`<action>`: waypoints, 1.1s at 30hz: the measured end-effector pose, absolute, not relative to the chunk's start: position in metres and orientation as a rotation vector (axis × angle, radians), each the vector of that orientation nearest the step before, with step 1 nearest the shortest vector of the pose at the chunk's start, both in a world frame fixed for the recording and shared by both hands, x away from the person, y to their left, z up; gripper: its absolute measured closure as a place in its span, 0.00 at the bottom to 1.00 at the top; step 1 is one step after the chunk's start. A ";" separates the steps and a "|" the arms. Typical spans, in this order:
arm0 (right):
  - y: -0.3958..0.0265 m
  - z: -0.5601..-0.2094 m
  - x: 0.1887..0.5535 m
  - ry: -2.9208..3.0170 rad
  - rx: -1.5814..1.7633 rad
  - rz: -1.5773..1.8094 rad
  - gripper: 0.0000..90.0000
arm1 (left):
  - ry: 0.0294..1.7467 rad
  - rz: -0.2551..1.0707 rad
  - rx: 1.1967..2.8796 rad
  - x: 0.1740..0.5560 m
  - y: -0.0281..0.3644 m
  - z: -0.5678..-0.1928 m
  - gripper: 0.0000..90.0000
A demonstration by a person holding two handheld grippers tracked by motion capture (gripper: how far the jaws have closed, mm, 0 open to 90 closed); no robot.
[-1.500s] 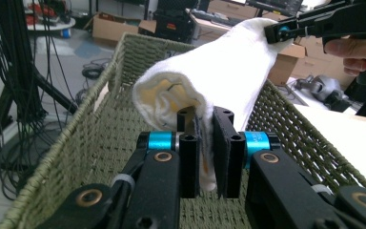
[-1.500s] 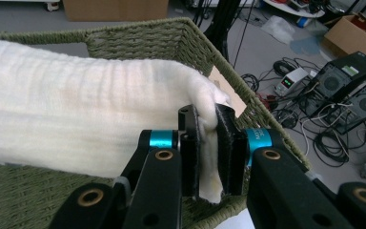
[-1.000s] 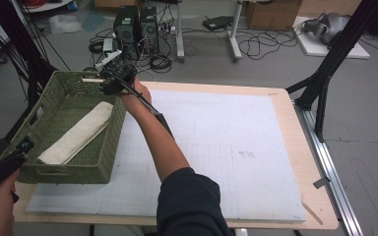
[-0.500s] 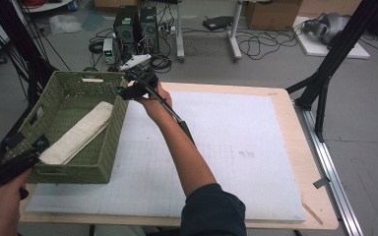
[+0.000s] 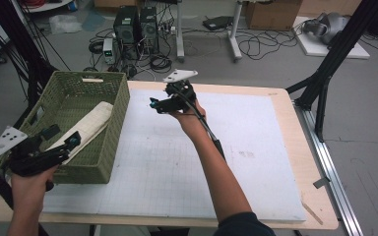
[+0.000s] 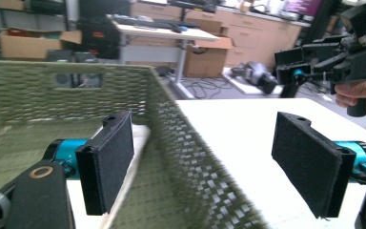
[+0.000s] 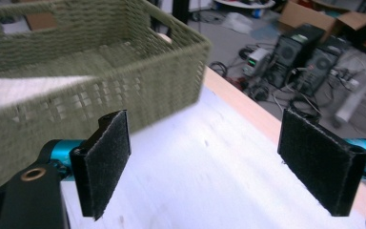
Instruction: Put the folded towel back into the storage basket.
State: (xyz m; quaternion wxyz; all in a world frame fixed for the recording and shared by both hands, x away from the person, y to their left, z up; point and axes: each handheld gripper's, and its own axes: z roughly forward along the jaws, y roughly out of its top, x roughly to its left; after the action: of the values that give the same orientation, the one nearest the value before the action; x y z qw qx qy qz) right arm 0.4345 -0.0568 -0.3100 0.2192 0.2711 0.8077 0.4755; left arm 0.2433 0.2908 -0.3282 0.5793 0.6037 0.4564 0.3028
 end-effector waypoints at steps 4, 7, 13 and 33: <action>-0.088 -0.317 0.419 2.199 0.782 1.329 0.18 | 1.026 0.678 1.436 0.250 0.276 -0.329 0.25; -0.111 -0.324 0.407 2.176 0.819 1.335 0.16 | 1.000 0.663 1.455 0.255 0.265 -0.329 0.25; -0.154 -0.333 0.388 2.133 0.878 1.305 0.14 | 0.957 0.630 1.482 0.263 0.247 -0.330 0.25; -0.261 -0.370 0.320 2.012 1.018 1.199 0.13 | 0.800 0.523 1.568 0.283 0.174 -0.335 0.25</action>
State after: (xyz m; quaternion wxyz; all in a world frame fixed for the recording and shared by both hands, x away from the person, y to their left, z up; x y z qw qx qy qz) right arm 0.3197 -0.2607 -0.3697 0.2899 0.3815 0.7540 0.4493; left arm 0.2831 0.1737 -0.3348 0.6072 0.6784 0.3462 0.2262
